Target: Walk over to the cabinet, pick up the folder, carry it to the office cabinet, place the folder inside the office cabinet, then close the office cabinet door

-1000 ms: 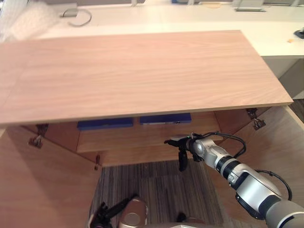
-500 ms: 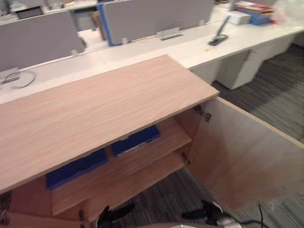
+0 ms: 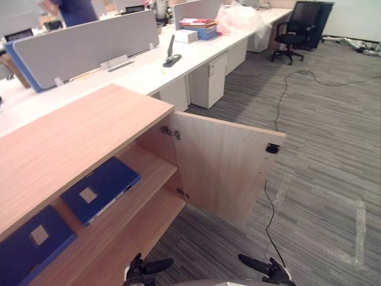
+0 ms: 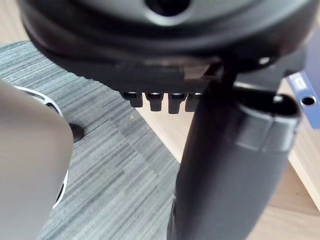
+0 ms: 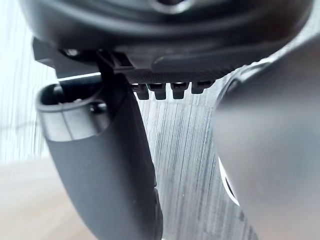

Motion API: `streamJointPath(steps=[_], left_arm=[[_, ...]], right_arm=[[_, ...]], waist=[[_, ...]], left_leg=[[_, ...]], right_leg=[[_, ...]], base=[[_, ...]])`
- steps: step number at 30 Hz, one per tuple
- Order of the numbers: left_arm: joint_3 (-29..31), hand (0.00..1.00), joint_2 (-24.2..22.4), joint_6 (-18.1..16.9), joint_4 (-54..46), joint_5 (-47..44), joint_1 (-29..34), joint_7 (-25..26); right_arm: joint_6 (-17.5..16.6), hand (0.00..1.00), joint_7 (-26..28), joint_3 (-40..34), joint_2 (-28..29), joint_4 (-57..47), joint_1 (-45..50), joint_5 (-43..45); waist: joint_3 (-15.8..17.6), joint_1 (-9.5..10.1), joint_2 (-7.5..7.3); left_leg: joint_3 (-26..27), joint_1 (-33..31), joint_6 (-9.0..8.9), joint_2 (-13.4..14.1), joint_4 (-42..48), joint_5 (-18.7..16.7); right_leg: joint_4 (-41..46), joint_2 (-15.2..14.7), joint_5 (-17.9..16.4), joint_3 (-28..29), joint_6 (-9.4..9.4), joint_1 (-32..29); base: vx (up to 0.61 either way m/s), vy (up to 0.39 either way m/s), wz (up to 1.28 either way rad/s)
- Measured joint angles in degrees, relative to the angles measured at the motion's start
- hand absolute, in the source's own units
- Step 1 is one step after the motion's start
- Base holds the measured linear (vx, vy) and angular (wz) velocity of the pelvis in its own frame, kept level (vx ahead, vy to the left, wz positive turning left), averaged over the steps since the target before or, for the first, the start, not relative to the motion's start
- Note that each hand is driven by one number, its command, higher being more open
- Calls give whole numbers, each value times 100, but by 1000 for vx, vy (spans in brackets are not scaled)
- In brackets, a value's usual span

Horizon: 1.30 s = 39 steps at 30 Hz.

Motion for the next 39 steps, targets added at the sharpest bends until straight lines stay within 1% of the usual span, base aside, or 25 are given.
streamJointPath(steps=[1,2,4,8,10,12,14,16,17,18,20,22,24,26,27,30,31,36,39], left_arm=[[2,100,-3,-17,1,-7,7,-1],[-1,100,78,6,3,-83,8,-9],[4,100,93,25,6,-242,23,-11],[-18,100,85,26,4,-353,71,18],[-88,100,99,23,-2,-355,83,11],[-139,100,163,12,-9,-357,96,-1],[-329,100,280,5,-55,-357,143,-24],[-373,100,343,-1,-74,-357,164,-50],[-373,100,405,-3,-80,-359,202,-50],[-385,100,436,-5,-80,-358,237,-50],[-470,100,531,-13,-87,-367,398,-51],[-476,100,587,-8,-83,-494,665,-55],[-443,100,594,8,-65,-623,842,-59],[-334,100,601,7,-64,-736,887,-60],[-279,100,601,4,-64,-737,888,-61],[-161,100,600,5,-58,-749,935,-72],[-29,100,596,12,-35,-751,955,-89],[425,100,591,48,15,-793,1150,-113],[681,100,599,70,86,-789,1221,-113]], right_arm=[[-1,100,-11,-81,15,52,-15,17],[-1,100,-32,-202,47,88,-53,45],[-1,100,-60,-245,-57,83,-113,56],[-2,100,-93,-252,-332,-3,-357,-56],[-16,100,-100,-246,-430,-145,-644,-61],[-50,100,-95,-234,-453,-243,-870,-58],[-147,100,-80,-209,-470,-438,-1112,-51],[-214,100,-50,-158,-539,-490,-1317,-42],[-231,100,-48,-156,-635,-488,-1515,-15],[-242,100,-49,-153,-673,-488,-1592,15],[-285,100,-48,-139,-776,-488,-1817,187],[-307,100,-55,-39,-982,-436,-2206,240],[-307,100,-53,68,-1141,-336,-2437,400],[-309,100,-53,131,-1299,-132,-2663,408],[-311,100,-51,236,-1383,7,-2853,409],[-310,100,-17,479,-1478,277,-3311,409],[-309,100,-6,572,-1507,334,-3466,406],[-309,100,10,836,-1557,371,-3847,402],[-293,100,-2,1201,-1595,445,-4064,404]], waist=[[-8,6,15],[-49,-2,-58],[-52,-22,-67],[-118,-29,16],[-157,-30,70],[-158,-26,67],[-195,-24,50],[-202,-20,39],[-203,15,38],[-203,22,37],[-224,21,38],[-234,36,25],[-225,71,11],[-238,133,6],[-237,194,1],[-234,262,-3],[-231,301,-8],[-211,330,-38],[-175,333,-81]], left_leg=[[30,44,47,-19,-87,-5],[-82,57,84,75,-172,65],[-130,41,117,128,-206,90],[-159,-85,72,119,-213,125],[-163,-164,54,92,-217,151],[-193,-181,57,73,-217,158],[-224,-291,78,22,-217,173],[-284,-360,98,-17,-218,195],[-298,-379,111,-48,-220,206],[-300,-396,118,-61,-224,211],[-314,-453,138,-96,-234,225],[-333,-555,153,-151,-248,269],[-375,-556,158,-181,-270,307],[-482,-548,162,-192,-326,356],[-511,-544,172,-192,-338,378],[-610,-547,165,-193,-369,410],[-639,-543,160,-198,-384,415],[-791,-541,156,-219,-420,425],[-837,-558,151,-222,-424,440]], right_leg=[[-107,185,42,0,-71,44],[-193,356,65,2,-153,37],[-294,457,113,3,-209,38],[-593,536,316,5,-174,39],[-945,576,571,23,-148,84],[-1242,608,764,30,-124,196],[-1536,612,960,41,-103,246],[-1766,610,1117,40,-91,282],[-1992,617,1262,36,-88,352],[-2069,618,1312,36,-91,384],[-2298,620,1460,35,-86,430],[-2630,621,1706,33,-99,441],[-2845,625,1841,-5,-109,554],[-2908,627,1873,-81,-113,640],[-2910,628,1887,-102,-130,625],[-2914,639,1917,-137,-150,623],[-2923,643,1926,-133,-156,616],[-2930,649,1928,-164,-158,617],[-2928,647,1928,-205,-157,622]], base=[[-11,-78,-30],[-10,-106,-25],[-1,-112,-12],[0,-11,-1],[5,49,-5],[-6,44,-4],[-35,45,-2],[-38,47,1],[-48,48,2],[-60,44,2],[-56,32,0],[-55,39,-1],[-57,20,12],[-79,3,21],[-101,5,11],[-84,7,6],[-71,17,-2],[-27,18,2],[1,26,6]])
